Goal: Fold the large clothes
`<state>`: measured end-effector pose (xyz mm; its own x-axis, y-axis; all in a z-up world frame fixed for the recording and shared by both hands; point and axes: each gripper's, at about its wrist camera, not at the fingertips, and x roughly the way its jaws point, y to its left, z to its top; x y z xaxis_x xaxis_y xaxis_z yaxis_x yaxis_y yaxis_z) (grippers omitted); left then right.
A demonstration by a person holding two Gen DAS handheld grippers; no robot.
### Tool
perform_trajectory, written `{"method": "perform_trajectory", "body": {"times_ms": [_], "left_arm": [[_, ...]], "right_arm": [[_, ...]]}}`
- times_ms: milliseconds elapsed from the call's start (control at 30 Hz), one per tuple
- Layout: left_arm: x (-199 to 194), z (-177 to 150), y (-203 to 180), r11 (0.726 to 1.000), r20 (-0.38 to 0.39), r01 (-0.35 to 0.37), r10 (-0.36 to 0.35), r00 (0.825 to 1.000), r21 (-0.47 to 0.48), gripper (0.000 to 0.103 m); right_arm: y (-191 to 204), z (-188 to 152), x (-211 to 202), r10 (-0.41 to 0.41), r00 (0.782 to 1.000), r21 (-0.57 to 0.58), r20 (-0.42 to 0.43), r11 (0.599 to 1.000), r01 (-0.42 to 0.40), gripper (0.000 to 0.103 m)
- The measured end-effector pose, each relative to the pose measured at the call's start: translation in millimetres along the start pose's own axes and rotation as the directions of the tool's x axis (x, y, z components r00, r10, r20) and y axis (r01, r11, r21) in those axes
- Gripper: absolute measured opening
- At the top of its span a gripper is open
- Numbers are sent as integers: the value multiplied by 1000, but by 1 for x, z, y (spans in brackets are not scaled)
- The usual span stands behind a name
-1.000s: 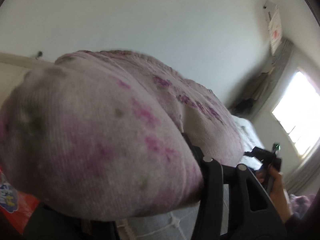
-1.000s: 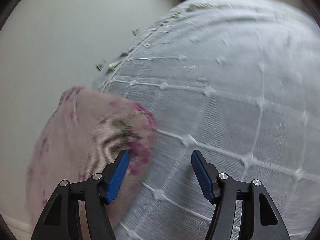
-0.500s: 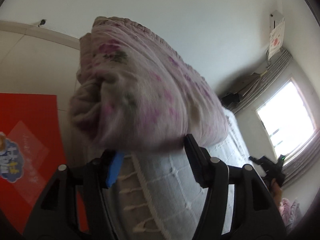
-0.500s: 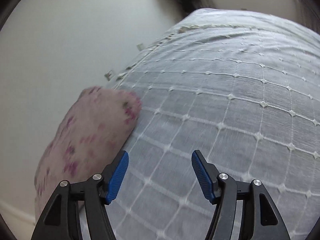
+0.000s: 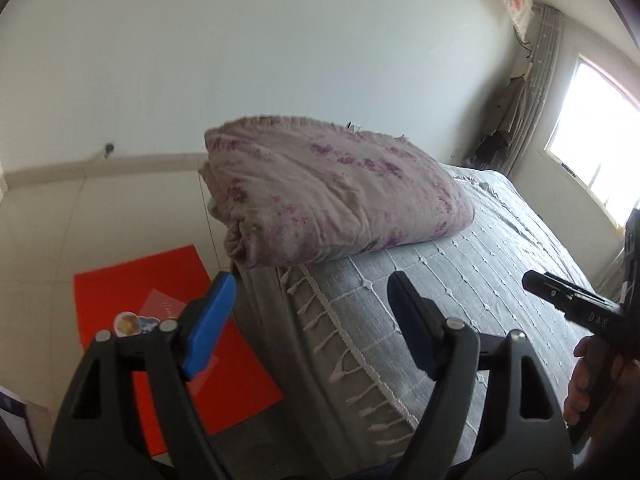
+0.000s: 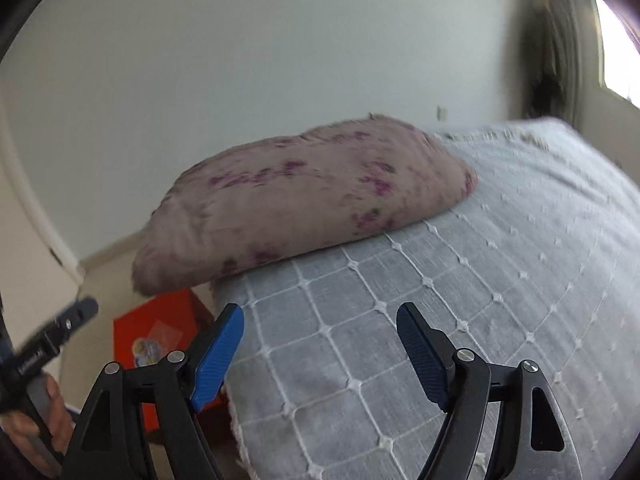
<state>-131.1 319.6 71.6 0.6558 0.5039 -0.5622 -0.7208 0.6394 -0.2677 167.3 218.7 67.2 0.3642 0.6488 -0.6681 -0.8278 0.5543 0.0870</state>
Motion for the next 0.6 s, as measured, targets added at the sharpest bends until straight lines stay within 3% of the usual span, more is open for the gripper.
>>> {"method": "perform_trajectory", "body": {"times_ms": [200,333,600], "left_arm": [[-44,-13,-14,994,56,-76,71,996,80,81],[-69,-21,-27,985,94,-122,110,989,125,85],[-100,-29,-52,972,166,-167,139,976,163,94]], "right_arm": [[44,-30,-54,-9,989,-123,145,992,28,86],[56,-45,-69,-11,982,-158,191,986,42,91],[46,-56,-87,31,976,-65,214,998,-17,95]]}}
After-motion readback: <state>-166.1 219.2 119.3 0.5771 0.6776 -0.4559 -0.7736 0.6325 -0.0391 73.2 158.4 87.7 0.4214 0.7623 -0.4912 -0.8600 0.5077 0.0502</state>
